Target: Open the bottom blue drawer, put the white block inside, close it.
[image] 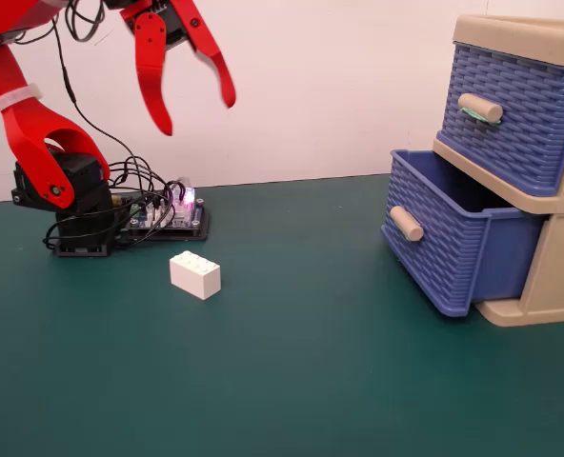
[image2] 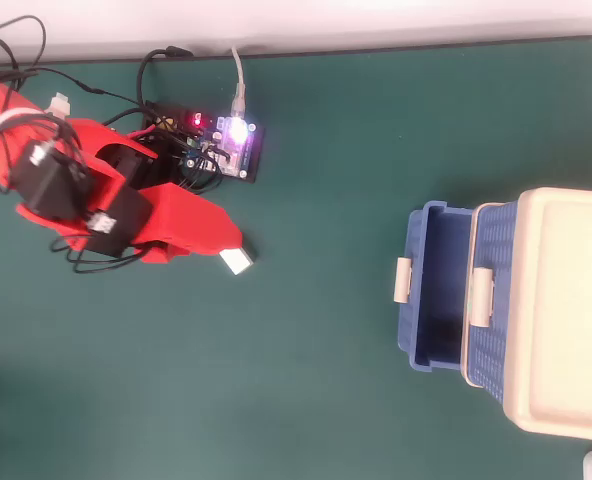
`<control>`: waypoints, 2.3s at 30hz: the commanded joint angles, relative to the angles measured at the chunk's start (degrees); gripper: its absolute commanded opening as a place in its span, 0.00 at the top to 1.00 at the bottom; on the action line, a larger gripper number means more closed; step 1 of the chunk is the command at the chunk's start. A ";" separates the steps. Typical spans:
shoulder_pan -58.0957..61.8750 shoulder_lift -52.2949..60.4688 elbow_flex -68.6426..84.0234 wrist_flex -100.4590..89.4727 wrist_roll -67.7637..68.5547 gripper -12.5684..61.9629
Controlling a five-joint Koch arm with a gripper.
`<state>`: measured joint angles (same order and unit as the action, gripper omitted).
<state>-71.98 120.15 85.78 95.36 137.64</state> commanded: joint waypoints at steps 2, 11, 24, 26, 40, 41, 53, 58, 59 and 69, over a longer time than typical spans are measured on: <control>0.35 1.67 4.75 0.35 -10.28 0.38; 3.96 0.53 25.40 -16.96 -23.91 0.38; 4.04 -16.87 33.22 -32.61 -24.17 0.38; 4.22 -16.79 34.54 -34.19 -24.26 0.38; 6.50 -10.81 38.76 -35.95 -28.39 0.94; 6.77 -10.55 38.67 -35.77 -28.48 0.94; 10.02 -5.45 2.90 -16.70 -16.70 0.94; -2.20 -22.94 -28.56 -15.29 6.68 0.94; -4.13 -26.81 -34.37 -15.29 10.11 0.94; -9.84 -54.05 -70.66 -13.71 16.79 0.94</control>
<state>-79.89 65.92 18.37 82.09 152.93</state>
